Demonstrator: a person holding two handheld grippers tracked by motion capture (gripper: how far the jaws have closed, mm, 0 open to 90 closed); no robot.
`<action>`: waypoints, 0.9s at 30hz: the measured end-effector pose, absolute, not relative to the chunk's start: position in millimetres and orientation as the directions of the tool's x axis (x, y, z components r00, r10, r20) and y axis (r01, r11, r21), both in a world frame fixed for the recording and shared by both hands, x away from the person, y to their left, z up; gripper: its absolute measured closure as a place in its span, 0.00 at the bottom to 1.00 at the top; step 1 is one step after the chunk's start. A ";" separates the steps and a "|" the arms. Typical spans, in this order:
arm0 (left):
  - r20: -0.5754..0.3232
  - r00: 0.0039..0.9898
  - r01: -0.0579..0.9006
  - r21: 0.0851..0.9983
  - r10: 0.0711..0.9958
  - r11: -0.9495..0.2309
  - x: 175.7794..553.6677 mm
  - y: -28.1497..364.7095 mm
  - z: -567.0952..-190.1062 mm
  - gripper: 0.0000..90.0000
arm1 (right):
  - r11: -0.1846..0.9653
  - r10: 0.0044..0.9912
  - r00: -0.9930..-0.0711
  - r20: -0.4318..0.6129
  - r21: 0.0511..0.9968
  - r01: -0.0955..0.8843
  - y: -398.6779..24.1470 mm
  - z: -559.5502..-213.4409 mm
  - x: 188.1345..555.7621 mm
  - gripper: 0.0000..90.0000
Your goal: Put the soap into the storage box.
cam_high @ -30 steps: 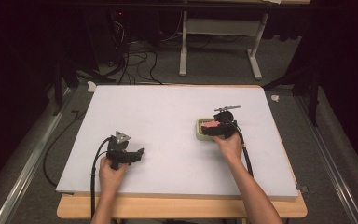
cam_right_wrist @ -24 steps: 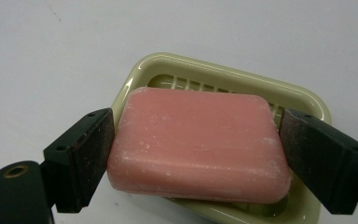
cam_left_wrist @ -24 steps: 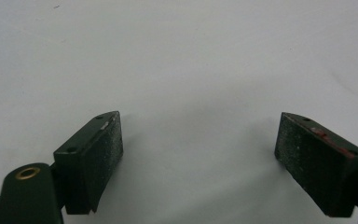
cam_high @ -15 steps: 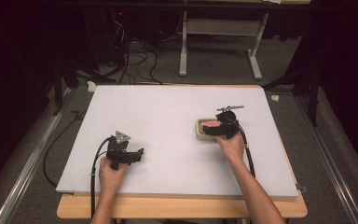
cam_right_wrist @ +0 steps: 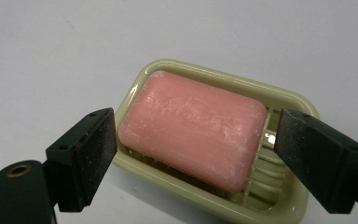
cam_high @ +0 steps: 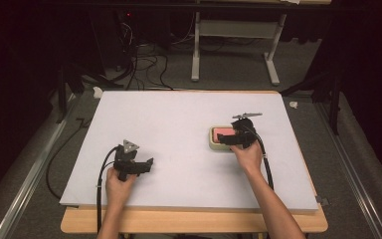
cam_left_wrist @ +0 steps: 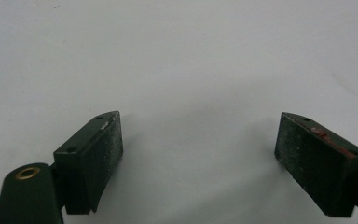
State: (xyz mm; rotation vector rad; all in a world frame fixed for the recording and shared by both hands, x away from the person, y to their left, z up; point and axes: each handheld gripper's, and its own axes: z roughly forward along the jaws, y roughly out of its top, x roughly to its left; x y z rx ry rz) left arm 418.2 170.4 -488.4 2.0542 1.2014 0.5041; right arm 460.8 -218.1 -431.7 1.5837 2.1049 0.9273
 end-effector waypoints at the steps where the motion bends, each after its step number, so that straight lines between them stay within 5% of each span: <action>1: -0.014 0.495 0.599 0.730 0.869 -0.330 418.2 170.4 -488.4 0.17 | 0.167 0.942 -0.319 0.102 0.684 0.710 -218.1 -430.7 460.1 0.15; 27: -0.014 0.495 0.598 0.731 0.869 -0.329 418.1 170.2 -488.5 0.17 | 0.167 0.943 -0.326 0.074 0.740 0.651 -232.1 -413.5 445.2 0.19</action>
